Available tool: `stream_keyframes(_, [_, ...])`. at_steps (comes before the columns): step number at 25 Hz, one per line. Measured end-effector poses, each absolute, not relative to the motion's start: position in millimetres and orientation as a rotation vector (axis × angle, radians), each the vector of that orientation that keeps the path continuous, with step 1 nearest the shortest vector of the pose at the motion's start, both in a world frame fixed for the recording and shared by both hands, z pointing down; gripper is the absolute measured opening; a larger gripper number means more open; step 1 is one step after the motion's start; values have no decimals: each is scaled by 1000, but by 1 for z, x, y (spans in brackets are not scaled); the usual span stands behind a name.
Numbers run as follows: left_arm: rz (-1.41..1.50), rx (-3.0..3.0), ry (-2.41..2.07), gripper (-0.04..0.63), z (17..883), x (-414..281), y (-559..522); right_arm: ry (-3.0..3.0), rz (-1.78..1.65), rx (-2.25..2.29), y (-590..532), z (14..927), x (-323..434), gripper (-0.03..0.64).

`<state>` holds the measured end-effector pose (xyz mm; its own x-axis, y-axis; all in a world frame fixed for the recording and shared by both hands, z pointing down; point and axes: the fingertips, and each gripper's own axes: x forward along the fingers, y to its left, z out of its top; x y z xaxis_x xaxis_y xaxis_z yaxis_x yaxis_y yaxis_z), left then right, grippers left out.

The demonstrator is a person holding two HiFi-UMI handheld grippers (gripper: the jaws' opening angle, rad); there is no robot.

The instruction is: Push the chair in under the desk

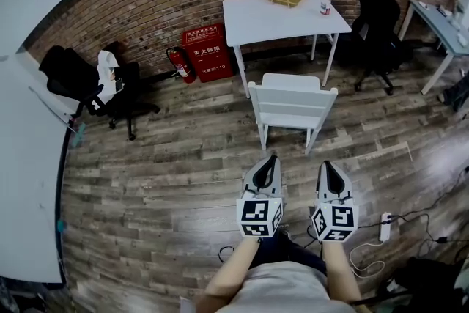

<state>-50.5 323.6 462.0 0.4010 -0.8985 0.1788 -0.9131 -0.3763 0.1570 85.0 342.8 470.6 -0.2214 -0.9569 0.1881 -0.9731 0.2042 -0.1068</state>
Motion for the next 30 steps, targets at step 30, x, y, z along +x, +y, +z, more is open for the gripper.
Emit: stream_keyframes(30, [144, 2485, -1489, 17, 470, -49, 125, -2328, 288, 1830, 144, 479, 63, 17])
